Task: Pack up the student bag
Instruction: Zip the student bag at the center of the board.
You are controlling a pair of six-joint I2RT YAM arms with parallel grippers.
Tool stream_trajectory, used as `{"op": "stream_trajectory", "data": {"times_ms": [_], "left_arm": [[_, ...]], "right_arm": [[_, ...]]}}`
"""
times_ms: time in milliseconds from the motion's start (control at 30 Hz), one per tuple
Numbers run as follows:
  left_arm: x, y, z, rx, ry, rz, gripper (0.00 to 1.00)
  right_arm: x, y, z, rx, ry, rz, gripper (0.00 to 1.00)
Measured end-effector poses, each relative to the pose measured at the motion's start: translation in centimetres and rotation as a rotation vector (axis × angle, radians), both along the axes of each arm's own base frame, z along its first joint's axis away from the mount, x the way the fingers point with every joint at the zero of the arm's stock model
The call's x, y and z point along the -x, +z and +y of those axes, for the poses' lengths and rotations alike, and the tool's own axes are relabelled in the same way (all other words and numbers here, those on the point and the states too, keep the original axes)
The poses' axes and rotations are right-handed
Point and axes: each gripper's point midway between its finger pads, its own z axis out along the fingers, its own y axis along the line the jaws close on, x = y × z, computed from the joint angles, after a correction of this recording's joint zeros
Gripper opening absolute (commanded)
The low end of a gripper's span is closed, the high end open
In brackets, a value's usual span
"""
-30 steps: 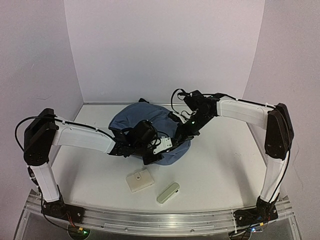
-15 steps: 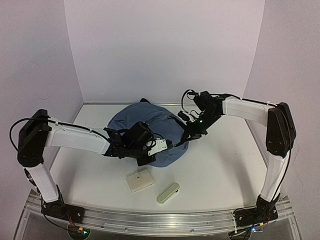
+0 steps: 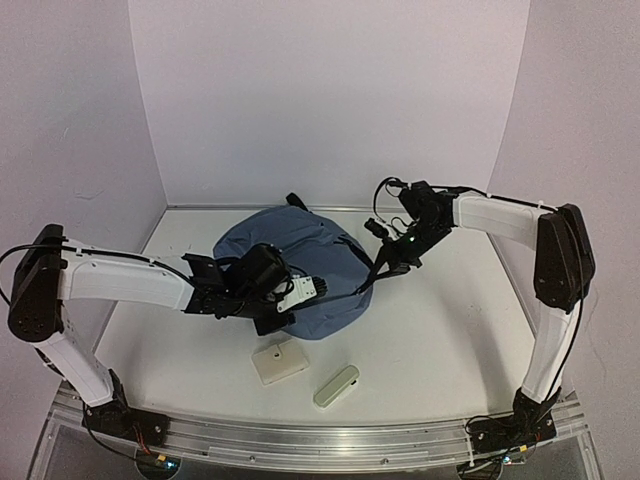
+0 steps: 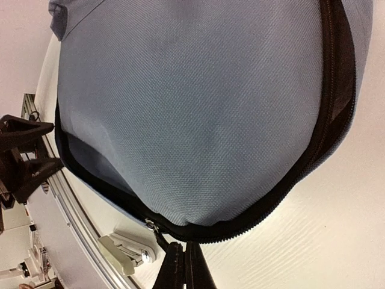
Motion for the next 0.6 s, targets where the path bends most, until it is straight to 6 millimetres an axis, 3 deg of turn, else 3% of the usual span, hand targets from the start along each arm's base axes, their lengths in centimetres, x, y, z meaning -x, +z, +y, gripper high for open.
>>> {"op": "stream_trajectory", "data": {"times_ms": [67,267,467,533,600], "left_arm": [[0.8,0.4,-0.9,-0.001,-0.018,0.003,0.58],[2.5,2.2,-6.3,0.052,-0.096,-0.014,0.60],[1.2,0.6,-9.0,0.038,-0.098,-0.019,0.55],[0.8,-0.3,-9.6,0.026,-0.098,-0.019,0.48],[0.4,-1.2,-10.1,0.007,-0.098,-0.022,0.26]], "right_arm": [[0.4,0.1,0.5,-0.008,0.001,0.014,0.00],[1.9,0.4,2.2,-0.028,0.031,0.040,0.00],[2.1,1.0,2.8,-0.047,0.028,0.053,0.00],[2.1,1.1,2.8,-0.050,0.026,0.055,0.00],[2.1,1.2,2.8,-0.054,0.023,0.056,0.00]]}}
